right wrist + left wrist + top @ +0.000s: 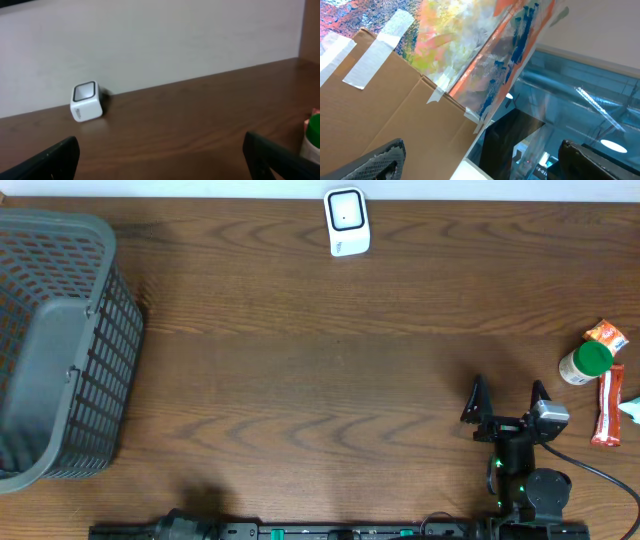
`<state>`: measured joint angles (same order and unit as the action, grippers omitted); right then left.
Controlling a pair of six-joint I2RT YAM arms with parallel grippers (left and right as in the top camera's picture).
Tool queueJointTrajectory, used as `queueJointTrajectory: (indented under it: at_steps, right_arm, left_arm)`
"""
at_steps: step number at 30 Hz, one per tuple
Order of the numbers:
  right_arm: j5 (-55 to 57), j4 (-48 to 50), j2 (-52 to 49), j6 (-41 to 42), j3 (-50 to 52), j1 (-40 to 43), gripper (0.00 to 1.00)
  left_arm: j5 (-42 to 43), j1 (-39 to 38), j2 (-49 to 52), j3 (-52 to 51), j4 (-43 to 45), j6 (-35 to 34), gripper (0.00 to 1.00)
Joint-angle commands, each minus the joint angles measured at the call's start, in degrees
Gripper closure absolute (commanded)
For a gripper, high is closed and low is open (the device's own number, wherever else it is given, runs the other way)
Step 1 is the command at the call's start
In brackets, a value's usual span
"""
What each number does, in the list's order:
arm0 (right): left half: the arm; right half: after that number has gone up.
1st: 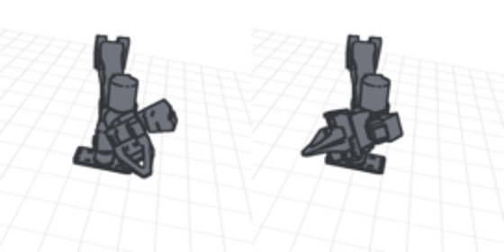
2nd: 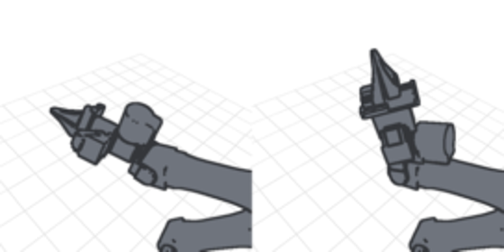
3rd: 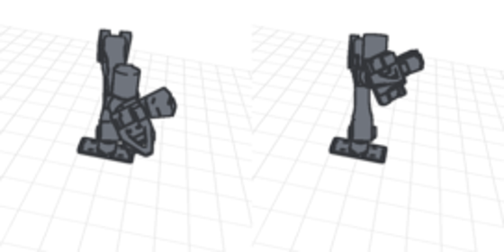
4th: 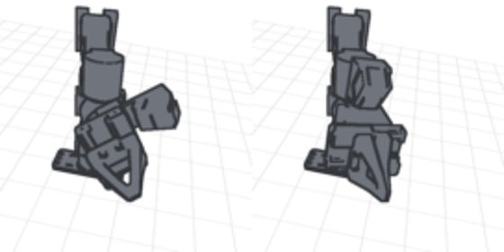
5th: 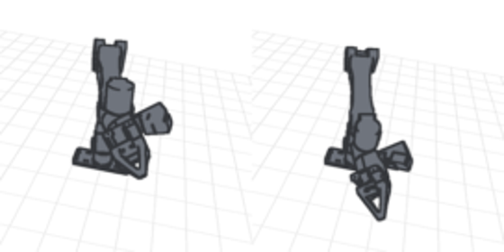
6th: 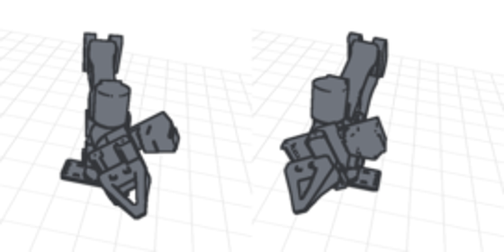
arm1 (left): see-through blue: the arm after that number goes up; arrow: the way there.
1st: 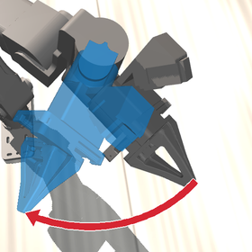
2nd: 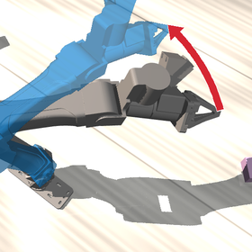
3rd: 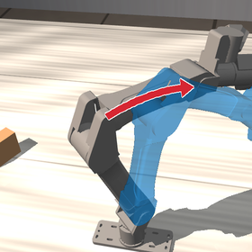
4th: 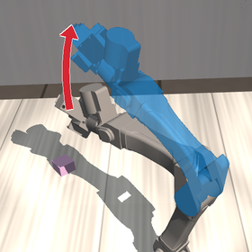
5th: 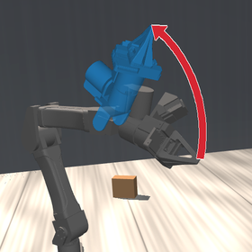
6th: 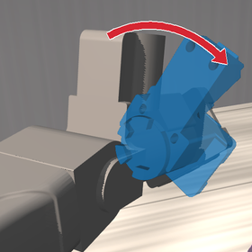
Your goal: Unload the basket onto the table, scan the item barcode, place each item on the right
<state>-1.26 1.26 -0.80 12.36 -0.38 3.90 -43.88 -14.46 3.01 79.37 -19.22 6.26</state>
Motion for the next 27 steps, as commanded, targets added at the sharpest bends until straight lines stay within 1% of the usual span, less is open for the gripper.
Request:
queueJointTrajectory:
  at_steps: [1, 5, 27]
  right_arm:
    - [1.4, -1.7, 0.5, -0.4, 0.1, -0.2, 0.01]
    - [1.4, -5.8, 0.5, -0.5, 0.1, -0.2, 0.01]
    - [1.0, -5.6, 0.5, -0.4, 0.1, -0.2, 0.01]
  left_arm:
    - [-0.4, 0.0, -0.4, 0.0, 0.2, 1.0, 0.02]
    - [-0.4, 0.0, -0.4, 0.0, 0.2, 1.0, 0.02]
    - [-0.4, 0.0, -0.4, 0.0, 0.2, 1.0, 0.02]
